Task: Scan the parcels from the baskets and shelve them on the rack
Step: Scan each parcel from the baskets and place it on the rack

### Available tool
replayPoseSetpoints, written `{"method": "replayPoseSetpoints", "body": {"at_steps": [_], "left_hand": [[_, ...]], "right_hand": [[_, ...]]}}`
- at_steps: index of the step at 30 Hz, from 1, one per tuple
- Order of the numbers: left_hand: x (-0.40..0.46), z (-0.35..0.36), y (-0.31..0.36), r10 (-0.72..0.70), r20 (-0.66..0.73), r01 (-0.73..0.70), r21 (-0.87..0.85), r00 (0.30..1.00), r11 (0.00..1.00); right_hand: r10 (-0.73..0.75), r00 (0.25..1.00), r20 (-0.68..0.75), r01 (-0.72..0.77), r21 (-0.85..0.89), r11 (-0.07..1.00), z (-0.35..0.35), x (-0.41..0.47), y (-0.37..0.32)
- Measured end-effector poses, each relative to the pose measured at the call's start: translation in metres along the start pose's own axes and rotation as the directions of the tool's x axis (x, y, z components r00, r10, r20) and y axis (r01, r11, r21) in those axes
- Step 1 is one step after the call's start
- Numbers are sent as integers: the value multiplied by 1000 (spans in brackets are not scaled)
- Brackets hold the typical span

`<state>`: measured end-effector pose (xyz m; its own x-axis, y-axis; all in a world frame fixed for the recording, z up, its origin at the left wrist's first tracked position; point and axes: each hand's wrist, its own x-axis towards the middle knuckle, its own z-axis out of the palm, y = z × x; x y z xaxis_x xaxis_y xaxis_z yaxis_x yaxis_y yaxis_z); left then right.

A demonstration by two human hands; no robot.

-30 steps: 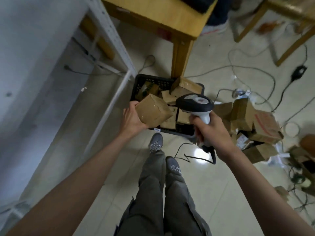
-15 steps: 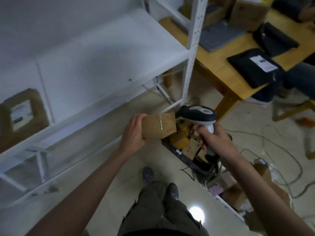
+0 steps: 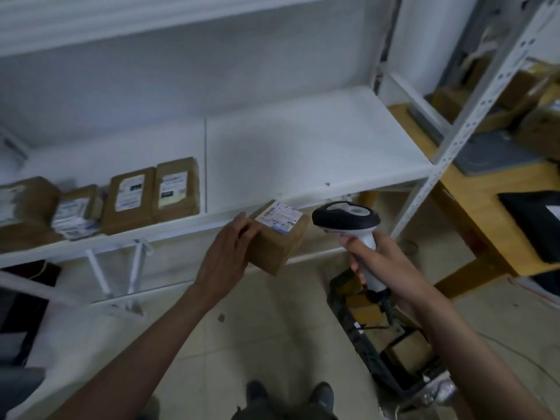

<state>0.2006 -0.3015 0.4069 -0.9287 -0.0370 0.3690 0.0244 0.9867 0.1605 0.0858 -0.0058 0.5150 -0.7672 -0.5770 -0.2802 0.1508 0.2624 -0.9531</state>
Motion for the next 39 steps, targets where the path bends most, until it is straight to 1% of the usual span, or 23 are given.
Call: {"method": "replayPoseSetpoints", "body": {"at_steps": [4,6,8,12,14,18,21,25,33,36,39], "left_hand": [[-10,-21,-32,116,-162,-104,78,980,992],[-16,-31,-48,134,-224,-111,113,965,987],[-24,-40,-62,148,-247,-107,171,958,979],[-39,-51,-83,196,-189,-131,313,962,941],[-45,-54,-89,184,-155,-122,342,971,932],[-54,-63,-99,83,-133,-33,338,988,940],[-60,-70,-106,38,-131,9,343,991,939],[-65,-74,-117,34,-148,20,348,988,937],[-69,-81,-132,41,-112,2,364,993,932],[-70,-81,-137,50,-94,-13,358,994,933],[-71,-82,-140,68,-107,-27,346,992,938]], "right_hand": [[-30,997,66,32,-41,999,22,5,-24],[-45,993,108,50,-42,998,32,7,-34],[-60,987,147,67,-43,997,42,9,-41],[-71,974,217,92,-87,992,66,14,-55],[-82,969,233,108,-104,989,79,16,-57],[-81,968,236,108,-105,989,101,17,-59],[-101,967,235,137,-145,980,112,16,-61],[-113,964,242,156,-164,974,120,13,-67],[-140,964,225,187,-204,961,126,15,-77],[-148,964,221,191,-187,964,130,17,-76],[-159,962,223,202,-184,962,136,20,-74]]}}
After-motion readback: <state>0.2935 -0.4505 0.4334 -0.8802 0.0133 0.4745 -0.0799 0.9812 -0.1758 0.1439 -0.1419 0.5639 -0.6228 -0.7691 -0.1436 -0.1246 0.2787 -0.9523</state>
